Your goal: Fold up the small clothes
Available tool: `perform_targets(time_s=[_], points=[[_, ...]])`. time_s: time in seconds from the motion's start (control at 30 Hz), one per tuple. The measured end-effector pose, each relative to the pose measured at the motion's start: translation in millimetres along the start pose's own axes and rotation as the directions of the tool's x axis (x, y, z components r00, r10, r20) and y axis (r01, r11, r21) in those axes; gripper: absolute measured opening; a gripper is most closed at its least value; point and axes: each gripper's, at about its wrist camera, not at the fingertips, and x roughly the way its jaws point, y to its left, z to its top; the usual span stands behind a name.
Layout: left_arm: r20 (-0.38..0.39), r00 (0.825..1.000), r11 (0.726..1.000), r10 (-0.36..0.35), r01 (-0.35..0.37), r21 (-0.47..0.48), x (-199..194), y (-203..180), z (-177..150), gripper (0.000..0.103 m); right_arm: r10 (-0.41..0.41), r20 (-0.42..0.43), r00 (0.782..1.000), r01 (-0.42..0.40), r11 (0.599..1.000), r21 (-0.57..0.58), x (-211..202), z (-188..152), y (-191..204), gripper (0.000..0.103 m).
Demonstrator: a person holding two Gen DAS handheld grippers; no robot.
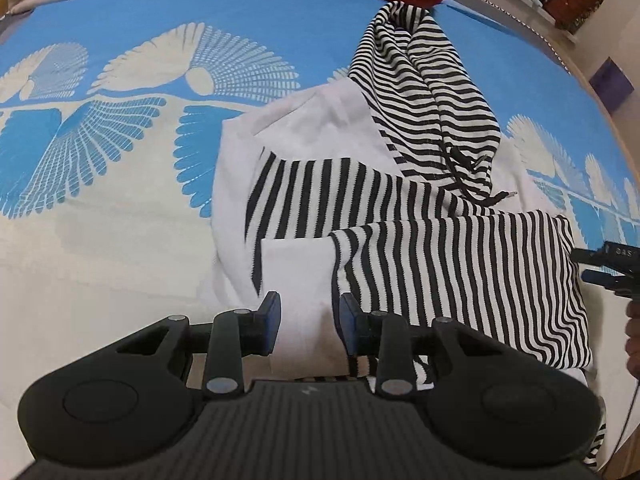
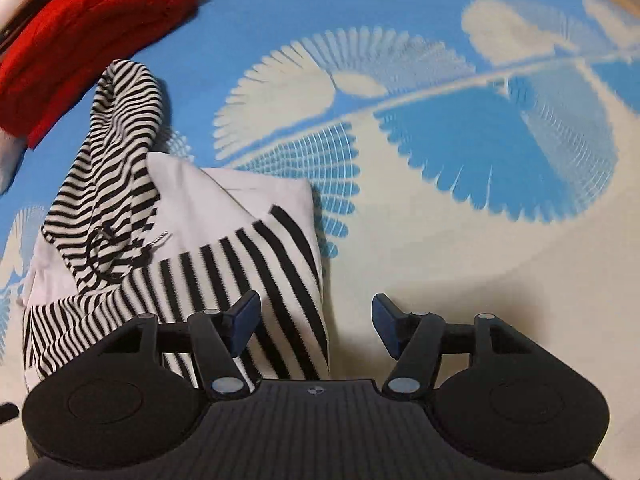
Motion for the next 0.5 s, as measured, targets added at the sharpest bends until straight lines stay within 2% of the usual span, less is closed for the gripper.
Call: perform_targets(time_s=[0.07,0.13,0.17,0.2,0.23,0.3,0.4,0.43,0.5], points=[[0.001,1.0,1.0,0.0,0.0,0.002,0.5,-1.4,-0.2,0.036,0.04,0.02,0.999,-0.041,0.998,0.043,5.6,-2.8,-4.4,0.063],[0.002,1.0,1.0,0.0,0.0,0.007,0.9,-2.3,-0.2,0.036,0.097,0.038,0.995,-0.099,0.992,0.082,9.0,-3.5,-9.8,0.052],[0.002,1.0,1.0,0.001,-0.001,0.01,1.1,-2.3,-0.2,0.036,0.113,0.042,0.993,-0.116,0.989,0.089,11.3,-2.7,-10.8,0.025],[0.003,1.0,1.0,0.003,-0.003,0.013,1.0,-1.4,-0.2,0.036,0.136,0.035,0.99,-0.138,0.987,0.083,15.1,-3.0,-10.5,0.007],[0.004,1.0,1.0,0.004,-0.004,0.012,0.8,-0.4,0.0,0.036,0.147,0.038,0.988,-0.149,0.986,0.075,14.3,-2.5,-10.8,0.006],[0.004,1.0,1.0,0.006,-0.006,0.007,-0.1,3.2,0.5,0.036,0.113,0.097,0.989,-0.118,0.992,0.05,2.8,-0.5,-8.1,0.006],[0.004,1.0,1.0,0.004,-0.004,0.008,-1.1,8.6,0.6,0.036,0.002,0.236,0.972,0.001,1.0,-0.014,-17.4,3.3,1.6,0.006],[0.0,1.0,1.0,0.005,-0.005,0.009,-1.0,9.9,0.2,0.036,-0.029,0.255,0.966,0.044,0.998,-0.052,-18.3,2.9,7.0,0.006],[-0.006,1.0,1.0,0.0,0.0,0.021,-0.9,10.0,-0.8,0.036,-0.056,0.244,0.968,0.077,0.994,-0.078,-15.5,2.0,12.3,0.009]])
